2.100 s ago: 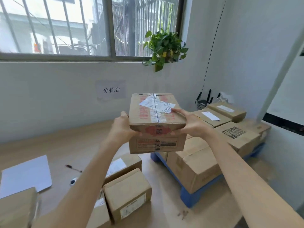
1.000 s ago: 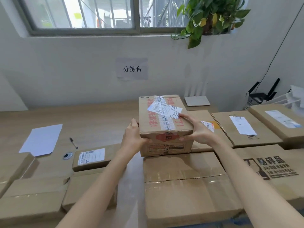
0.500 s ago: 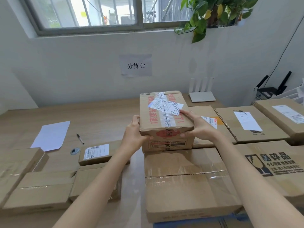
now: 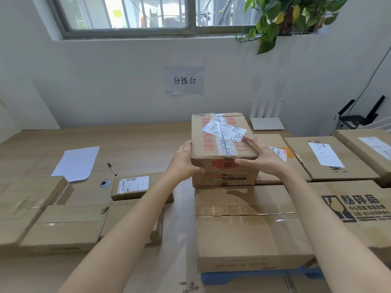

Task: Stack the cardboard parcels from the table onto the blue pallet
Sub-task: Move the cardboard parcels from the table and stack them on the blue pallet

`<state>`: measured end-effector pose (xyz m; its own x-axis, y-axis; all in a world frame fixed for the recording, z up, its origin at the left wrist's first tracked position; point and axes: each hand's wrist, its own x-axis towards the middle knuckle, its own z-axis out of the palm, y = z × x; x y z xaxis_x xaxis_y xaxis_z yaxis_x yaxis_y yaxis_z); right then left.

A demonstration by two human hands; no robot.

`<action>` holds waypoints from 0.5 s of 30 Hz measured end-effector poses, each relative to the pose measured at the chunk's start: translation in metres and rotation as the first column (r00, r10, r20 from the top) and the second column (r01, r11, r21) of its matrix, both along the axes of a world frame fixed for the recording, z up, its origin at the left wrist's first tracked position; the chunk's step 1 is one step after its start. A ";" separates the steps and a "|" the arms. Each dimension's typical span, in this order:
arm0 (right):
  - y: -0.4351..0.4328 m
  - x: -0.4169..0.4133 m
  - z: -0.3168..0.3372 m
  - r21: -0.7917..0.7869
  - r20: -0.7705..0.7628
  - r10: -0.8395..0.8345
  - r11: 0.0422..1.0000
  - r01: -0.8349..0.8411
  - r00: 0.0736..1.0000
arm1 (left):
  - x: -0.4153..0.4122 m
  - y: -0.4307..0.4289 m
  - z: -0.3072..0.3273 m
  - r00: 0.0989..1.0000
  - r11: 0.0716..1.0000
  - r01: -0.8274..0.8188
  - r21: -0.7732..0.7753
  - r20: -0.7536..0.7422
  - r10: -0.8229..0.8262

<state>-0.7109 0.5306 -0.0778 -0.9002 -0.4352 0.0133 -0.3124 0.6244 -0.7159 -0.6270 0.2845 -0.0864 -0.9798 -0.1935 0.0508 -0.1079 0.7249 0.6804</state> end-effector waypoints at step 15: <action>-0.186 0.073 0.039 0.036 -0.357 -0.045 0.997 0.062 0.933 | 0.112 -0.147 0.060 0.981 0.978 -0.172 -0.115 -0.112 0.160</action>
